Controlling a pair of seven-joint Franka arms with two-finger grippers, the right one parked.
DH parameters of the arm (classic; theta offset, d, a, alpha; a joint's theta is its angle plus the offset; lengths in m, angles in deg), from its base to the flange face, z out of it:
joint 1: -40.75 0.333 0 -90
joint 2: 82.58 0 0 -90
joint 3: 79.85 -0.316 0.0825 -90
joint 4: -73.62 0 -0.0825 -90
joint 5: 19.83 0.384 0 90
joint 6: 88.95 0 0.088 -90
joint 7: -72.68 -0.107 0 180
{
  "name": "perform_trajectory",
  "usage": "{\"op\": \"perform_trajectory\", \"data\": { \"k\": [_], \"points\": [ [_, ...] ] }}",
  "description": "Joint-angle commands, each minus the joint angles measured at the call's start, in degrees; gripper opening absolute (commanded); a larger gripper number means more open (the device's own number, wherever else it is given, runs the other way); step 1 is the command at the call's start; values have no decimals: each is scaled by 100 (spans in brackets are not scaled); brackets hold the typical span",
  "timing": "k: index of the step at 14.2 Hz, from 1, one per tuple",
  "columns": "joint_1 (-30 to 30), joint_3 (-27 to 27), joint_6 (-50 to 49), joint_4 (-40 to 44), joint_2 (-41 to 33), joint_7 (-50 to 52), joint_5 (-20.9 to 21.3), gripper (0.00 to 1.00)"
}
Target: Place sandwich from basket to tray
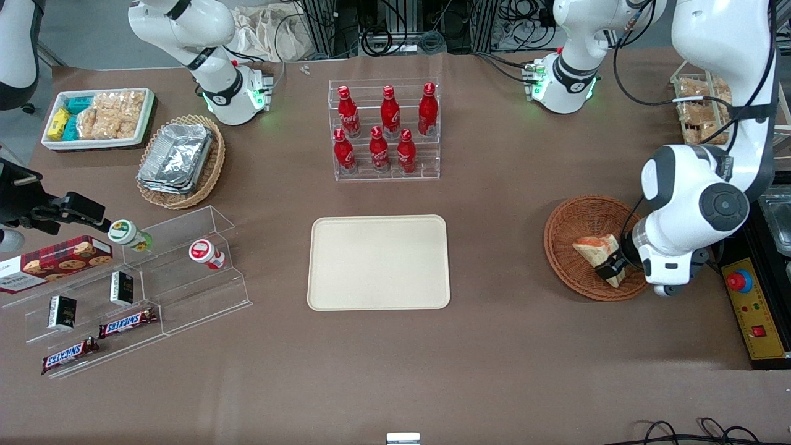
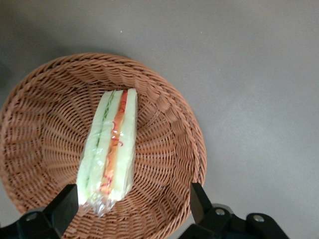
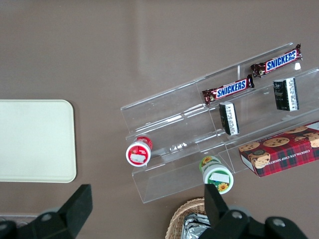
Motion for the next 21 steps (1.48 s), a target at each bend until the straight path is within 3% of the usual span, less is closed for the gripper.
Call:
{"op": "perform_trajectory", "data": {
  "k": [1,13,17,21],
  "points": [
    [-13,15,196,-74,114,164,56,100],
    [31,-2,522,-435,265,172,47,100],
    [31,7,-986,390,-112,-125,126,100],
    [40,7,-2104,813,-762,-1380,161,100]
  ]
}}
